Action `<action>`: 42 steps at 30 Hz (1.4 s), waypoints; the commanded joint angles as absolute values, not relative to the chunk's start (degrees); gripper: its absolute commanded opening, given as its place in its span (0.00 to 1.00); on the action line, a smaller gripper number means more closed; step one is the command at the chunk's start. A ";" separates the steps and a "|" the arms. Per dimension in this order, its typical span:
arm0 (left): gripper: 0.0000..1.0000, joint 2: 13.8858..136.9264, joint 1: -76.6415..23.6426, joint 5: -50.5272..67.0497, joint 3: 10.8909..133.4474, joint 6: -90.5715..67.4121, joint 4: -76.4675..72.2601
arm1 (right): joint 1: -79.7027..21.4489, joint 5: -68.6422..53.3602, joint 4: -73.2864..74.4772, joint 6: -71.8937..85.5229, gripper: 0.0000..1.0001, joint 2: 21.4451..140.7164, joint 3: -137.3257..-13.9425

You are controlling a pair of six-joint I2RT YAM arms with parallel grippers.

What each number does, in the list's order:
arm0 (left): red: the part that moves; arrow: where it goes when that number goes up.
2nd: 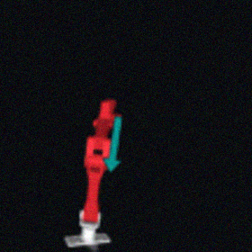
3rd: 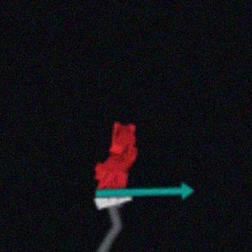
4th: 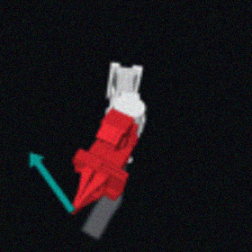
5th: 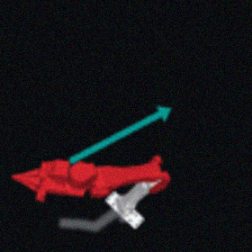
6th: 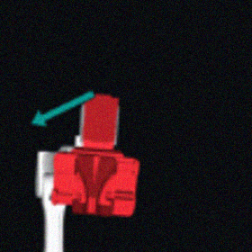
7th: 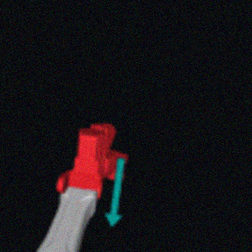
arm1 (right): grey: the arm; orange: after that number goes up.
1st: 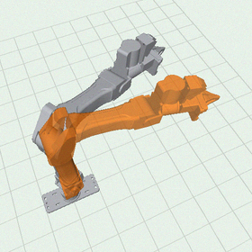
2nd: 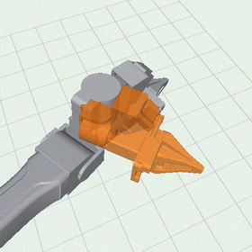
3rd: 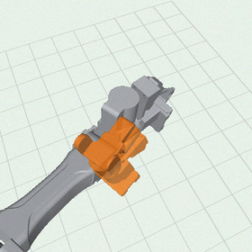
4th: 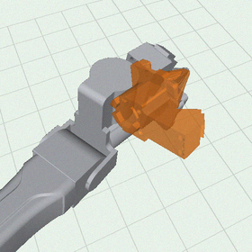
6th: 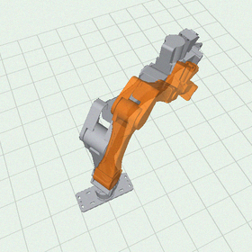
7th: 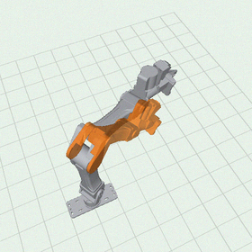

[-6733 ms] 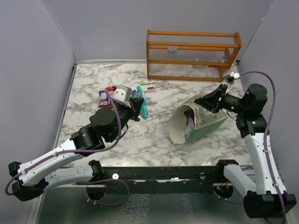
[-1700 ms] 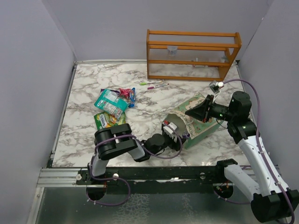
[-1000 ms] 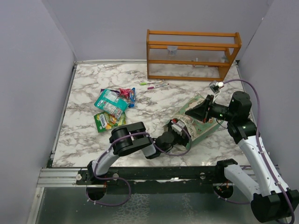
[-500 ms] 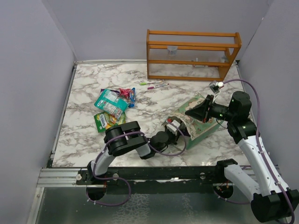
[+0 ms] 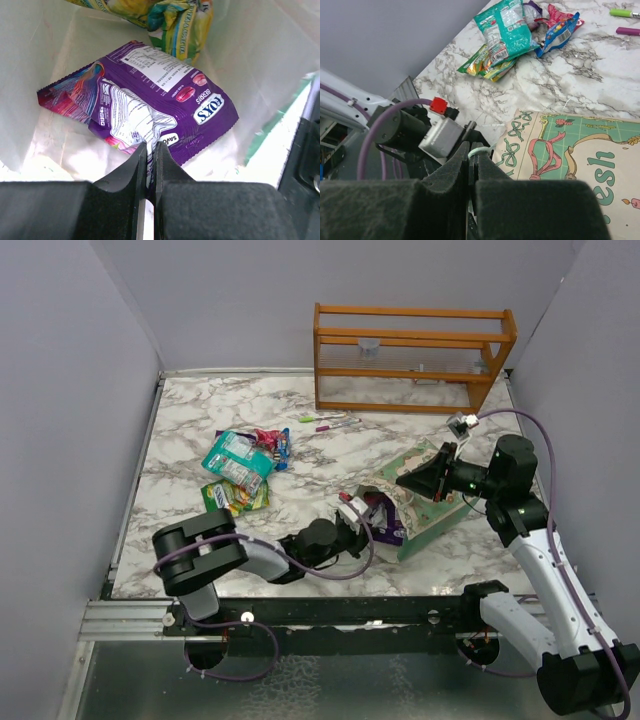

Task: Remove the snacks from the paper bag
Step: Take out the snack from the paper bag, then place the snack at the center of the board.

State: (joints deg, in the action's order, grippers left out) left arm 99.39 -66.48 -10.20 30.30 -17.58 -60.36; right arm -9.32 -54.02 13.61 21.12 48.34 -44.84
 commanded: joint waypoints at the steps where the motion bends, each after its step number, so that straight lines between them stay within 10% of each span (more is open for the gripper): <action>1: 0.00 88.98 -66.45 -4.21 28.23 -19.97 -52.83 | -9.58 -52.46 10.56 21.22 0.02 49.08 -44.38; 21: 0.00 42.70 -66.38 -23.69 40.89 -0.75 0.55 | -9.58 -50.06 9.30 21.08 0.01 50.40 -44.76; 34: 0.00 44.99 -65.76 -52.00 47.75 15.24 -4.21 | -9.58 -50.08 9.00 20.76 0.01 51.14 -45.16; 42: 0.00 49.10 -44.73 -51.85 46.86 0.73 2.99 | -9.58 -50.13 8.62 20.48 0.01 51.88 -45.23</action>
State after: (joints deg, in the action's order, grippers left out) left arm 49.76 -54.76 -48.90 46.22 9.74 0.69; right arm -9.34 -51.42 10.59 21.12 51.24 -44.84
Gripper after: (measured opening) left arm 0.075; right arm 0.021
